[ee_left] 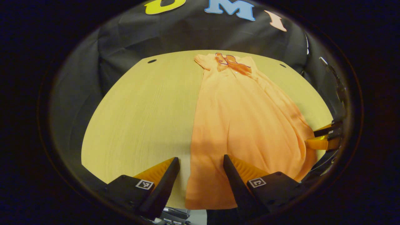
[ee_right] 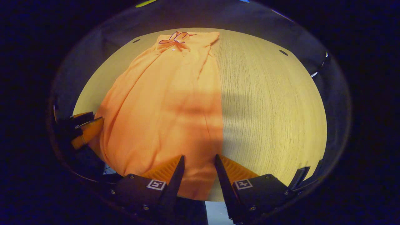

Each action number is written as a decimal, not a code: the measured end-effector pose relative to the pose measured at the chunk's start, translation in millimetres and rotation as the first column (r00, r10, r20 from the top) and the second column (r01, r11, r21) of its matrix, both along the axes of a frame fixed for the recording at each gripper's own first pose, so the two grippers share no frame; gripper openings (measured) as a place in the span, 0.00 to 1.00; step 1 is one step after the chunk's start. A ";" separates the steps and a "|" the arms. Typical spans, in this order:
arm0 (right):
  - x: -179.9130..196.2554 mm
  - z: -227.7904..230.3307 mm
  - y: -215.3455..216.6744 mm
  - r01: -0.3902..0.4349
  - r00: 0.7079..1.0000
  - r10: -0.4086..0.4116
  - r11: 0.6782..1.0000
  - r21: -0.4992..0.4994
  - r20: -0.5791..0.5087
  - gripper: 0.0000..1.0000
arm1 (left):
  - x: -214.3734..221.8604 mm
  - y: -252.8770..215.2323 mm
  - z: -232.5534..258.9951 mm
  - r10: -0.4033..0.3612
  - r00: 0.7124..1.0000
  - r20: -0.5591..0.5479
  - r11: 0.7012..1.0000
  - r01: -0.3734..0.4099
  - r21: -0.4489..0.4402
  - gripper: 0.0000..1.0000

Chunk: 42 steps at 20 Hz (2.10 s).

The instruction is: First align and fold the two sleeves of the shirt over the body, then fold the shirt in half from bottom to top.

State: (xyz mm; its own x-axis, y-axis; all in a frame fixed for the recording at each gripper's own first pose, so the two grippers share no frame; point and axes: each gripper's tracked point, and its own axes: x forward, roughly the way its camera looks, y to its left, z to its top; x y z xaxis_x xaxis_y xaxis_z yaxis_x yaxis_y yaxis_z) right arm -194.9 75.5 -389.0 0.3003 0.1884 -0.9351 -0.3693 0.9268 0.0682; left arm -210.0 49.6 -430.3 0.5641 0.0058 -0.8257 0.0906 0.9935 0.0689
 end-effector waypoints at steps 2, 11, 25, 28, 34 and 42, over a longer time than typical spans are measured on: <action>2.0 0.6 1.5 -0.001 1.000 0.001 1.000 0.006 -0.002 0.57 | 2.9 -7.7 -0.4 -0.030 1.000 0.000 1.000 0.030 0.003 0.83; 4.6 -1.0 6.4 0.030 0.999 -0.030 0.999 0.025 -0.015 0.00 | 11.5 -20.4 0.5 -0.072 0.997 0.002 0.997 0.072 0.024 0.10; 78.3 54.3 22.6 0.066 0.990 -0.080 0.990 0.121 0.114 0.00 | 96.1 -18.1 47.2 -0.021 0.995 0.097 1.000 0.021 0.008 0.08; 114.6 67.9 28.8 0.074 0.982 -0.098 0.987 0.145 0.163 0.00 | 132.0 -20.4 63.9 -0.016 0.991 0.136 1.000 0.018 -0.014 0.06; 192.2 91.7 30.6 0.083 0.958 -0.126 0.982 0.169 0.257 0.00 | 218.4 -14.7 93.9 -0.001 0.973 0.231 1.000 0.008 -0.026 0.06; 304.1 119.5 41.7 0.123 0.914 -0.201 0.965 0.231 0.353 0.00 | 344.9 -14.4 128.2 0.026 0.933 0.359 0.997 0.001 -0.075 0.06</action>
State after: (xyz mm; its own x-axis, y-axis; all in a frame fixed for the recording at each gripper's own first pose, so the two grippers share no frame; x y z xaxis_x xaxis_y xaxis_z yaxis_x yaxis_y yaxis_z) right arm 109.2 117.3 -269.5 0.6593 0.2781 -0.6986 -0.2497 0.9573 0.1455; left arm 134.9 35.2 -302.1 0.8235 -0.0380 -0.5660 0.0612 0.9979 0.0221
